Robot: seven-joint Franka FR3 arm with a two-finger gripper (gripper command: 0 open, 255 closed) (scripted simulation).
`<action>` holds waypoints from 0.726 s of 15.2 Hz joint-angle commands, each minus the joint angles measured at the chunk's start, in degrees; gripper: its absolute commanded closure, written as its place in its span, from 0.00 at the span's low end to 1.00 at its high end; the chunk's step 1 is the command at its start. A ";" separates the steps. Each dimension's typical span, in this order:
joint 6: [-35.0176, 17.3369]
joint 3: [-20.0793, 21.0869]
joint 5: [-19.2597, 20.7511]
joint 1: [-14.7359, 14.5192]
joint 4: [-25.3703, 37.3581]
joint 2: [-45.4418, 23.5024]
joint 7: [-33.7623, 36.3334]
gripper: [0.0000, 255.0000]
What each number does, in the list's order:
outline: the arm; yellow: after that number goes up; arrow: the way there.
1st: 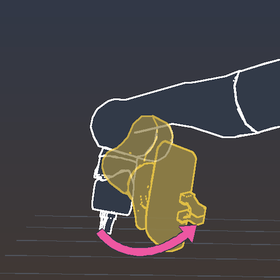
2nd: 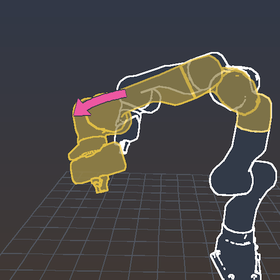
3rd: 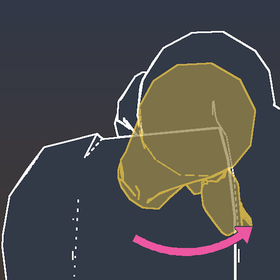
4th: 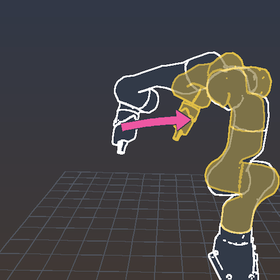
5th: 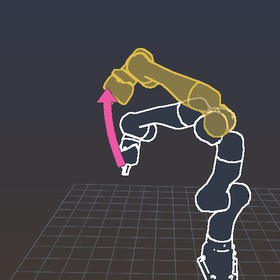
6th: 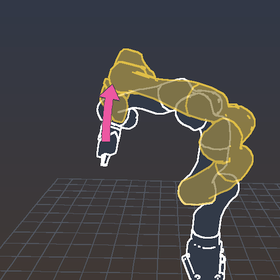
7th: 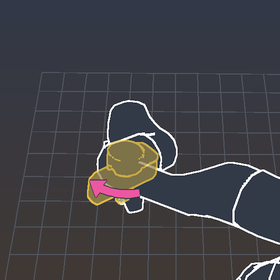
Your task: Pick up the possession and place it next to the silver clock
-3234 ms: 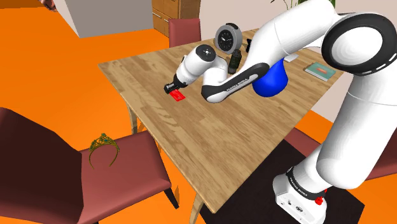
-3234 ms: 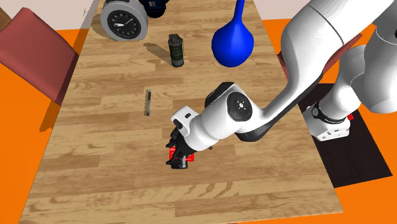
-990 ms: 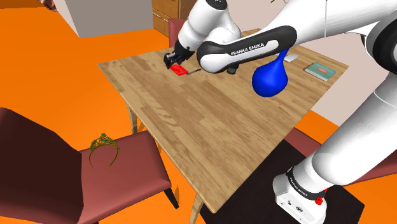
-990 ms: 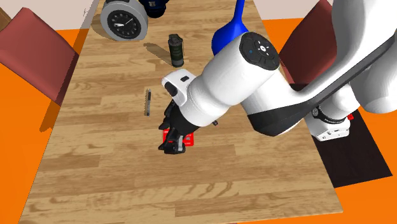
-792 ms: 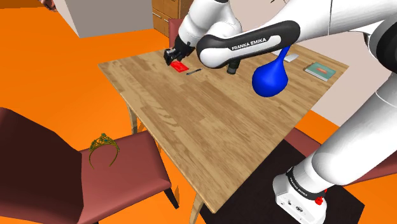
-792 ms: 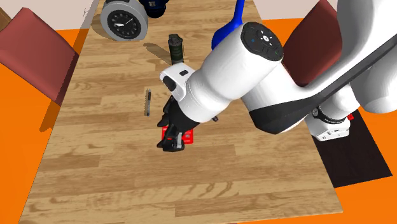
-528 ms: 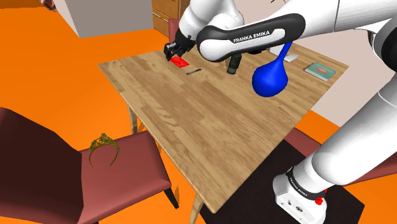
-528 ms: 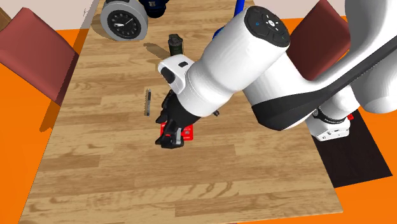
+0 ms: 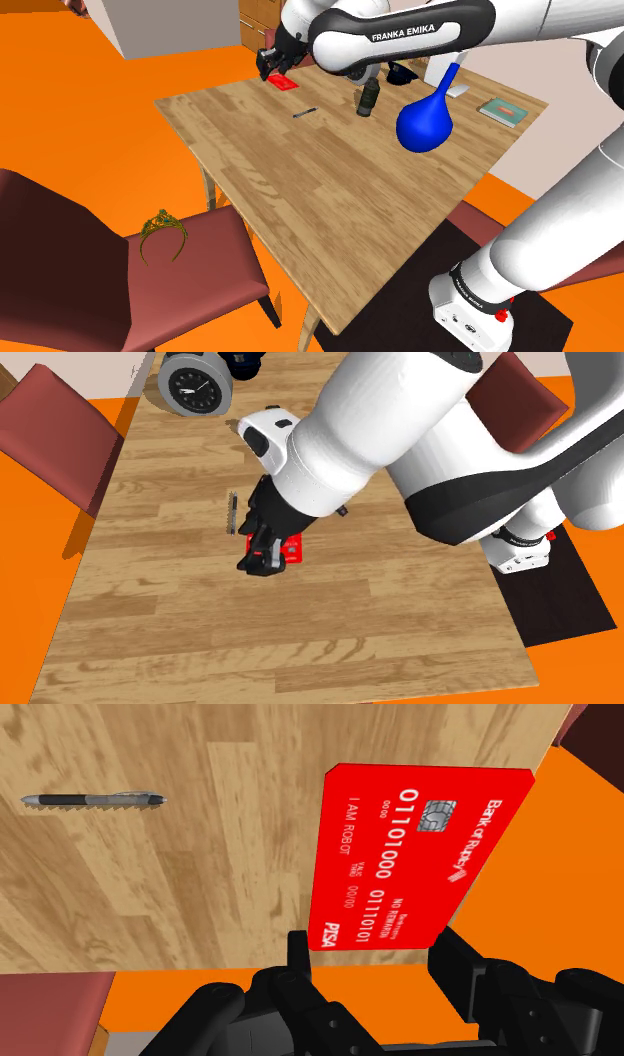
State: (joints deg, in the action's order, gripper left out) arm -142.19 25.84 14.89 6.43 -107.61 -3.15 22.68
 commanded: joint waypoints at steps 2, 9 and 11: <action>2.02 0.07 -1.00 0.07 1.53 0.61 -0.95 1.00; 3.57 -1.58 -5.63 2.30 2.34 2.31 -7.59 1.00; 3.01 -2.76 -8.02 3.73 1.59 2.90 -11.42 1.00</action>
State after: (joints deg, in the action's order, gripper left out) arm -138.82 23.63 8.15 9.48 -105.51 -0.61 13.30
